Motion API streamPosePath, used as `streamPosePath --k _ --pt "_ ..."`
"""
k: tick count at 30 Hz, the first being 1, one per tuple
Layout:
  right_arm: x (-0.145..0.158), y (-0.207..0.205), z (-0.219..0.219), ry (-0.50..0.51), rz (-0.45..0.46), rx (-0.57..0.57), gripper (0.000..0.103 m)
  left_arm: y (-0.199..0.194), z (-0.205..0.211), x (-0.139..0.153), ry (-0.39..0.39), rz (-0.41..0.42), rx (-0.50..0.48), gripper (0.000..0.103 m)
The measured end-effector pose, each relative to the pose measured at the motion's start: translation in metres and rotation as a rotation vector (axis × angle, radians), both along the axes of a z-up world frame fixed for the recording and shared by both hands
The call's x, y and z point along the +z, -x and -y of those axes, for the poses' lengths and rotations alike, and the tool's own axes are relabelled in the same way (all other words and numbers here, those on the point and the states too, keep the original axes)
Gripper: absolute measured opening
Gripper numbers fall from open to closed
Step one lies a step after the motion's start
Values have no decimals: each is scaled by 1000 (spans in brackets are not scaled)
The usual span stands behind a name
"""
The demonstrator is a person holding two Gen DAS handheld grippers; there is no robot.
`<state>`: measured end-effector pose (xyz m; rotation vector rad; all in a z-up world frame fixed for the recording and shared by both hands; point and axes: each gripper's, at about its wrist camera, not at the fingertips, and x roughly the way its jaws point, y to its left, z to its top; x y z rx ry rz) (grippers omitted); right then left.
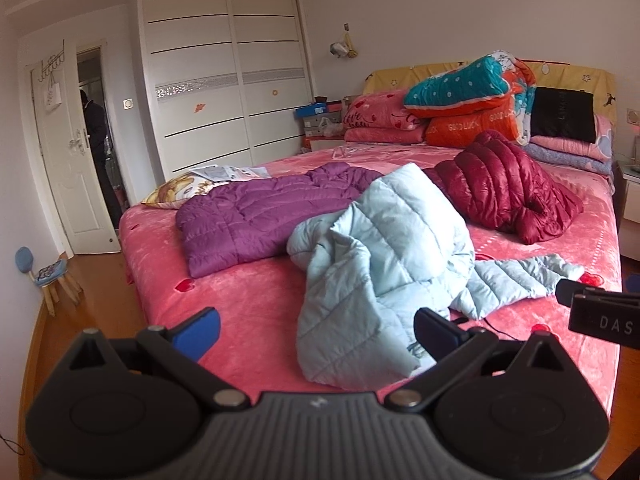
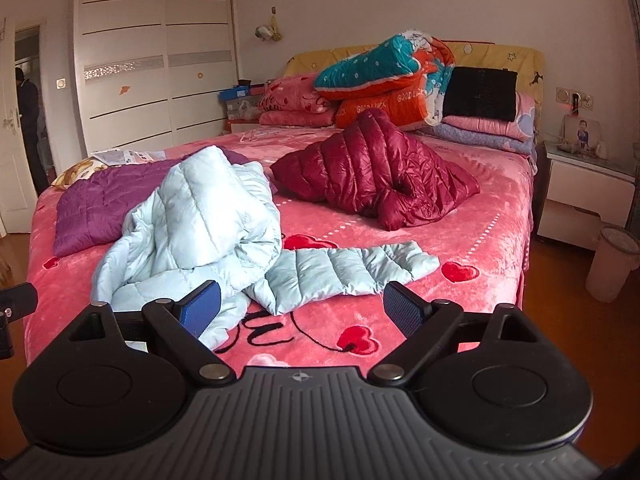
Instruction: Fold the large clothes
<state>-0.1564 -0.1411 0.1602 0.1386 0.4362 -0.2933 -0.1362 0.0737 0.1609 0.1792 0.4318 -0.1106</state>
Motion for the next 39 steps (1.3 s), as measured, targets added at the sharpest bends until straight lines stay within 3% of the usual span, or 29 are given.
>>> streamPosePath --k 10,18,27,30,32,37,39 --pt "-31 -15 28 -15 -17 -22 103 -17 18 -23 -15 3 -71 102" --pt "-53 -33 52 -62 -51 -17 103 -50 25 -41 5 -45 -32 100" --pt "-73 -55 67 -117 -101 3 103 -90 32 -63 27 -77 18 81" --pt "-77 -63 70 -123 -107 13 103 -103 28 -67 56 -98 41 64" --pt "-80 -68 72 -127 -113 16 103 -112 23 -68 101 -126 54 44" --pt "-83 -77 79 -162 -122 21 103 -121 20 -68 162 -175 71 8" --pt "-84 -80 83 -176 -121 21 103 -118 20 -65 173 -183 56 5"
